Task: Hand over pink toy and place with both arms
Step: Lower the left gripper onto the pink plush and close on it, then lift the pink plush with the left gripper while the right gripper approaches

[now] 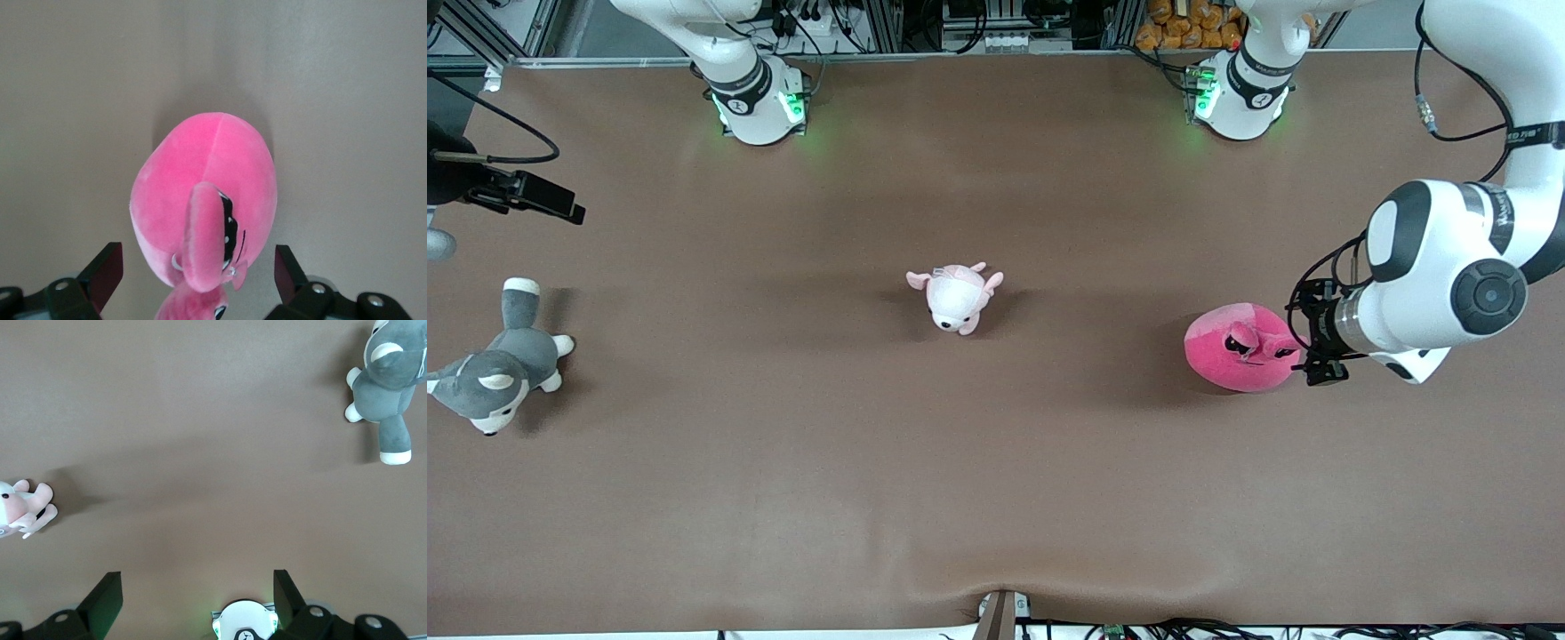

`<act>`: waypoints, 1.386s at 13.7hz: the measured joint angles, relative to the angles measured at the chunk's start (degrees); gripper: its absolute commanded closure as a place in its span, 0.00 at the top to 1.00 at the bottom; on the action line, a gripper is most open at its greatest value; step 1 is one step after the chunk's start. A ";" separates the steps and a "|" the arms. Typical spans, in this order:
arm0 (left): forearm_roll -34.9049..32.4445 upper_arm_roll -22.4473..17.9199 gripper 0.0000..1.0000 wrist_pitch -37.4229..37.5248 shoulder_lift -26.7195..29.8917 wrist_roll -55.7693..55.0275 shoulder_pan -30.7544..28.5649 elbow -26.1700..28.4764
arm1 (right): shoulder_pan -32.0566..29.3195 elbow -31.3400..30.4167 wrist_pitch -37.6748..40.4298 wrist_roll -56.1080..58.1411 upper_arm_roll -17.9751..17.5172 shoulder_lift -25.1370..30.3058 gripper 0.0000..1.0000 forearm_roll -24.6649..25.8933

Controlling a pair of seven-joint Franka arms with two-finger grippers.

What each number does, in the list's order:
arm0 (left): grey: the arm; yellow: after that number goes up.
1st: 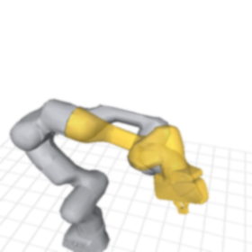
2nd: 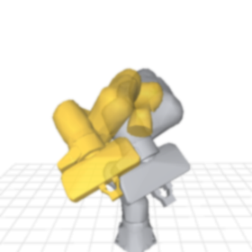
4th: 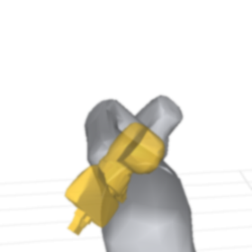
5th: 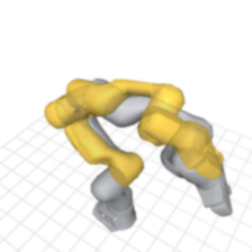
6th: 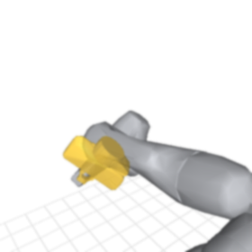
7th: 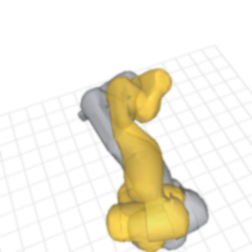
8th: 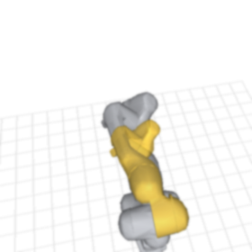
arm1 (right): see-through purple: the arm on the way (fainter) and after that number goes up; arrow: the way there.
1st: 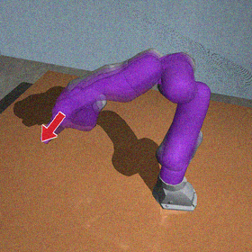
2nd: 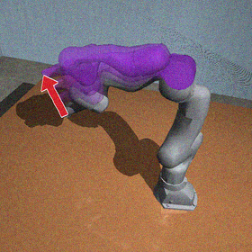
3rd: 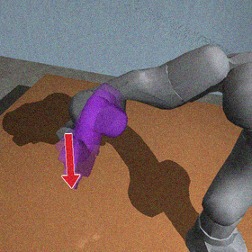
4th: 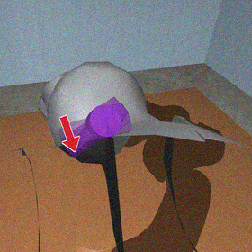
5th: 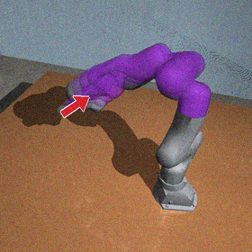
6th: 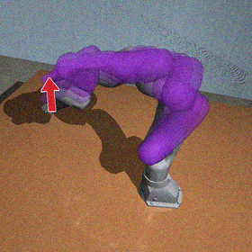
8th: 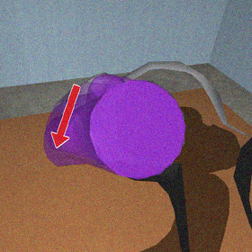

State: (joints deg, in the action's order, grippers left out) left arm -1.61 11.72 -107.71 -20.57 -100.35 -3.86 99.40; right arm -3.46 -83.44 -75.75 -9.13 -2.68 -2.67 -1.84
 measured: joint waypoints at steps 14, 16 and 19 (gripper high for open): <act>0.02 0.25 0.00 -1.31 -2.80 0.00 0.16 -0.44 | 0.00 0.00 0.05 0.00 -0.01 -0.02 1.00 0.00; 1.71 0.36 0.00 -1.28 -2.61 -0.10 0.19 -1.22 | 0.01 0.00 0.06 0.00 -0.01 -0.04 1.00 0.00; 7.03 0.62 0.00 -0.92 -1.84 -1.10 0.23 -4.22 | 0.02 0.00 0.06 0.00 -0.02 -0.05 1.00 0.00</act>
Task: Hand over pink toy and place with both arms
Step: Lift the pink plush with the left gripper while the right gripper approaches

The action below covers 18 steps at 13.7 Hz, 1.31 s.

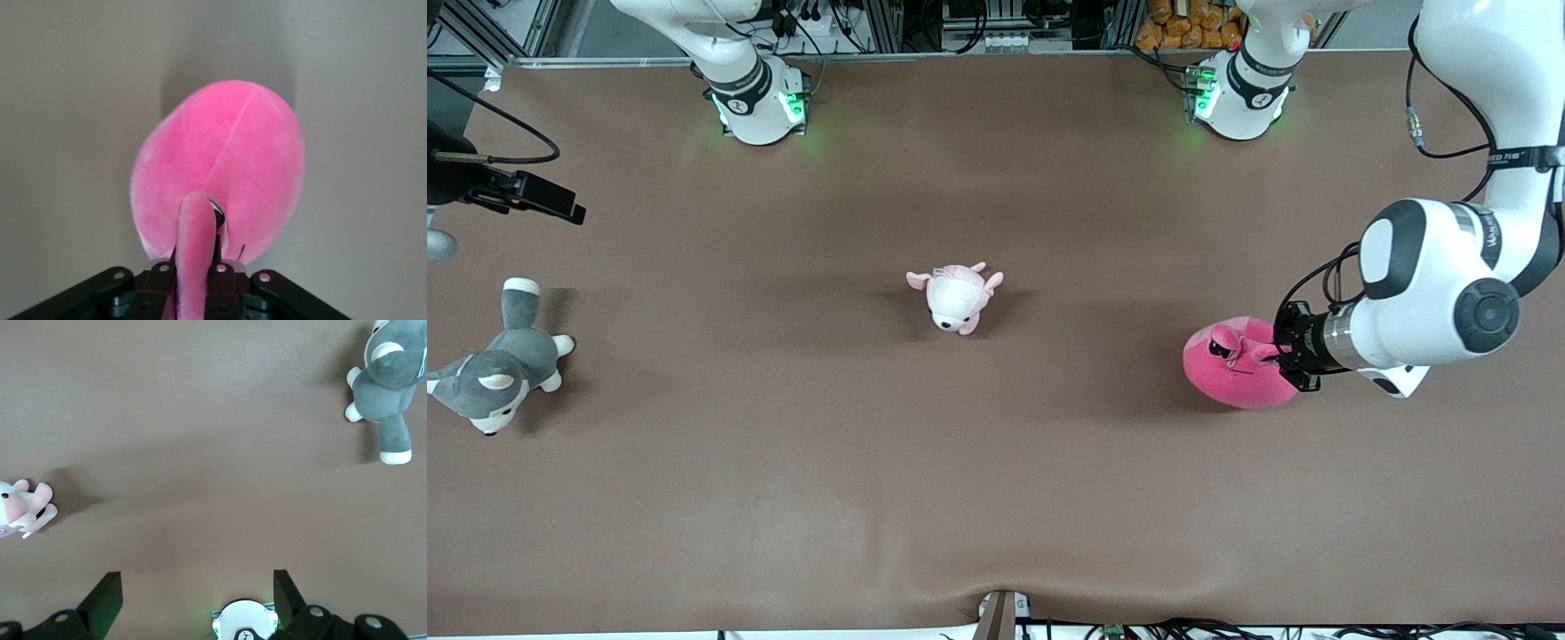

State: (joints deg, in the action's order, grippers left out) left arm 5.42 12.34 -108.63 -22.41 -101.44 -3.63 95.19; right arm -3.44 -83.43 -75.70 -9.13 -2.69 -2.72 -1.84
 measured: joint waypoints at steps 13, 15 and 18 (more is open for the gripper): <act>0.69 12.07 0.00 7.63 2.76 -18.28 1.47 -12.03 | 0.06 -0.13 -4.93 -0.02 -0.01 -6.90 1.00 -0.03; 0.70 14.20 0.00 7.63 2.73 -20.32 1.98 -12.85 | 0.34 -0.04 -6.86 -0.02 -0.07 -9.45 1.00 -0.03; 0.72 17.55 0.00 7.63 2.76 -26.44 3.79 -14.82 | 0.62 0.00 -6.99 -0.03 -0.15 -11.23 1.00 -1.73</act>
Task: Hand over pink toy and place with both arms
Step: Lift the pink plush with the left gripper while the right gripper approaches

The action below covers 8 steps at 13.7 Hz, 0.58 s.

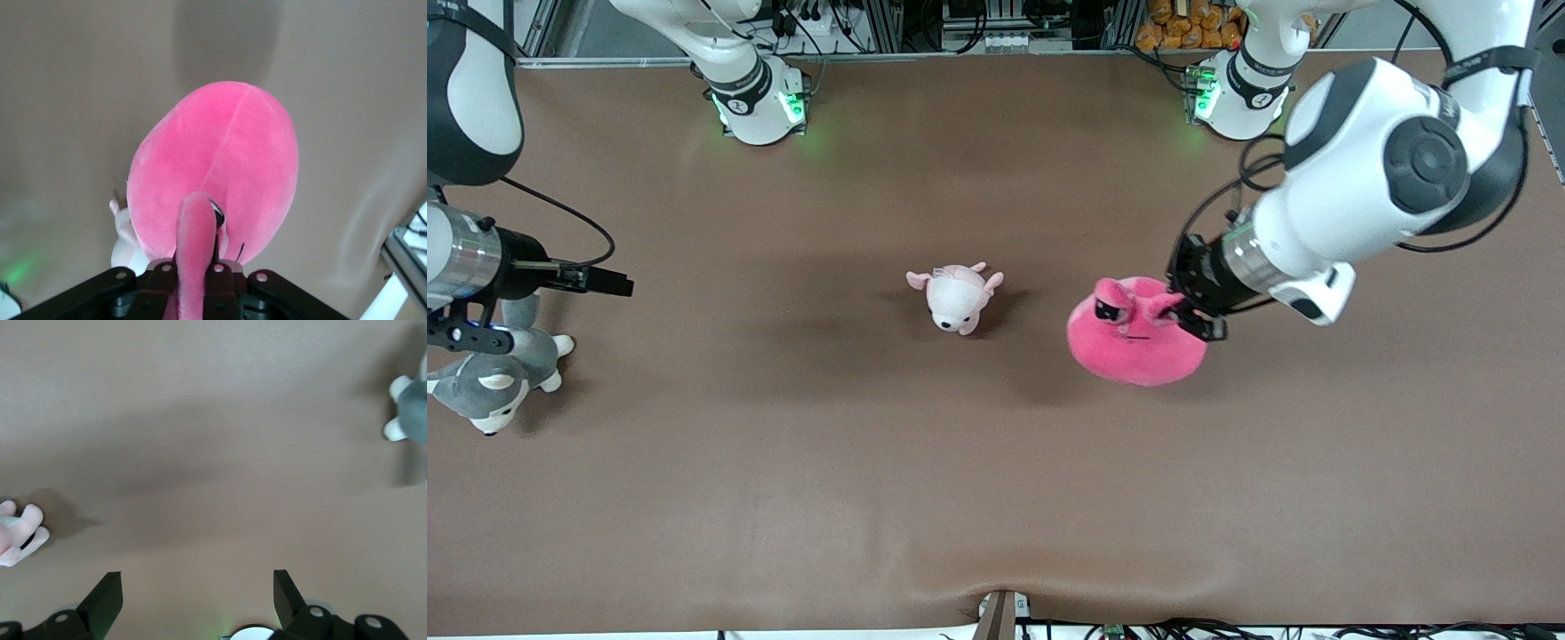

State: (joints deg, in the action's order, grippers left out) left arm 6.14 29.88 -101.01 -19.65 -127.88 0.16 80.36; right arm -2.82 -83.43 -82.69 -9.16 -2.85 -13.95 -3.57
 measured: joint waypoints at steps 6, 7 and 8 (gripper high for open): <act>0.01 0.56 0.00 -1.67 -0.15 -5.80 7.42 -1.09 | 0.94 0.19 -0.33 -0.47 -0.14 -10.71 1.00 -8.09; 0.01 0.56 0.00 -2.73 -0.41 -8.09 8.99 -1.09 | 1.42 0.36 -0.18 -3.27 -0.15 -10.89 1.00 -10.89; 0.01 0.55 0.00 -4.04 -0.76 -10.78 10.66 -1.08 | 2.05 0.58 0.18 -7.99 -0.18 -10.74 1.00 -14.22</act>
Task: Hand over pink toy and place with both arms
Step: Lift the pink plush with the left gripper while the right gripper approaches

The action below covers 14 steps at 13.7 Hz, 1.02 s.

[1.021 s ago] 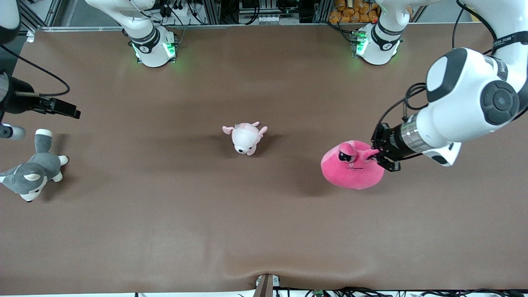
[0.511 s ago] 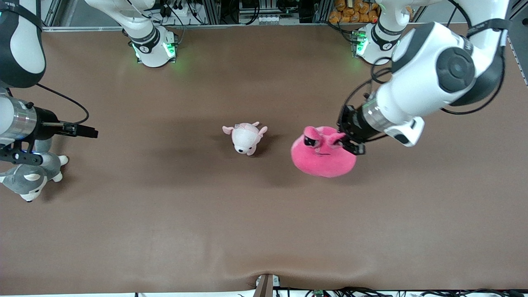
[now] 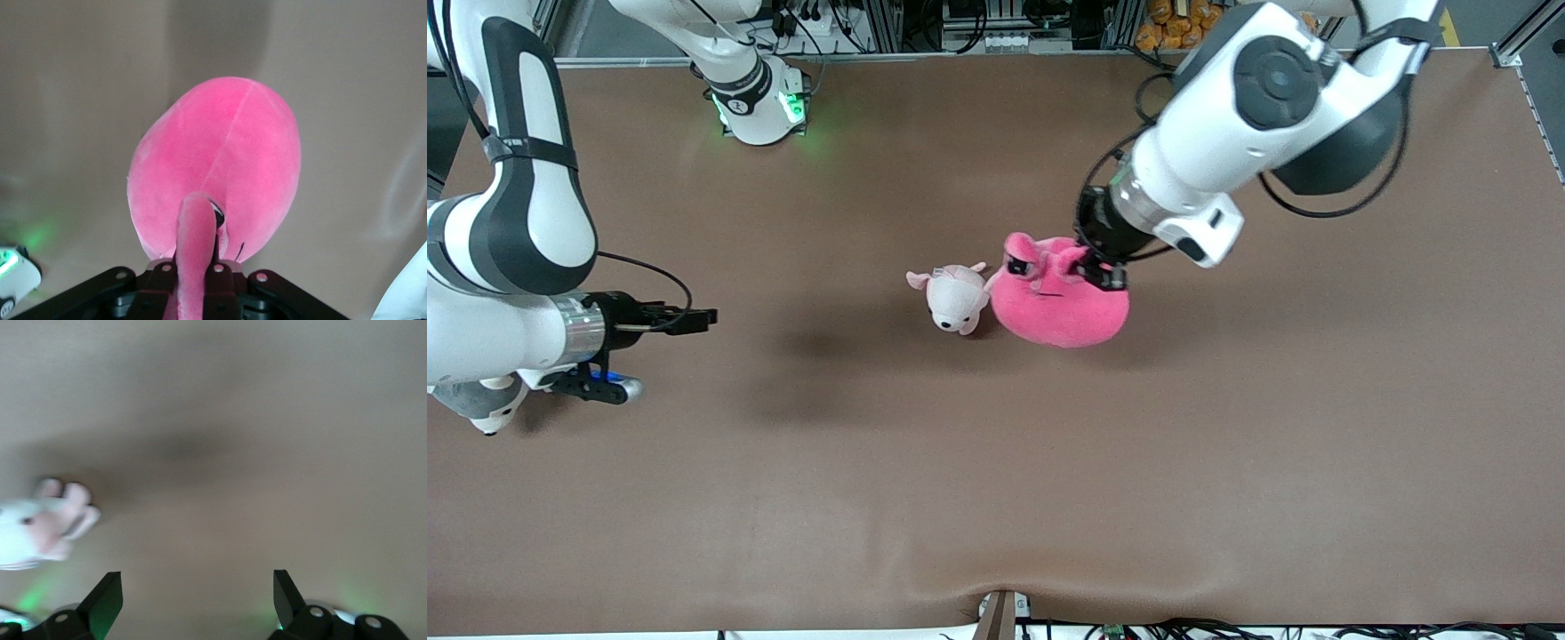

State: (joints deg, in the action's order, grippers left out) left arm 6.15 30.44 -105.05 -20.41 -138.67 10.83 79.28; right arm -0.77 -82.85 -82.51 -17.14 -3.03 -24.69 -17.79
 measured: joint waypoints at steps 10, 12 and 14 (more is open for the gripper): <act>0.00 -0.07 0.00 -9.97 -1.71 -16.01 8.83 -0.04 | 9.00 0.89 0.68 -29.95 -0.20 0.46 1.00 -24.89; 0.00 -0.07 0.00 -10.68 -2.26 -16.92 10.78 -0.03 | 9.56 1.03 0.66 -34.26 -0.19 0.55 1.00 -27.99; 0.00 -0.08 0.00 -11.55 -2.57 -17.01 11.48 -0.03 | 10.67 1.22 -0.43 -38.80 -0.21 0.57 1.00 -30.44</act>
State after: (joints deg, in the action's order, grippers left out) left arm 6.15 30.35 -116.59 -22.98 -155.68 22.31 79.25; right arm 9.90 -81.63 -82.93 -55.94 -3.24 -24.12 -48.23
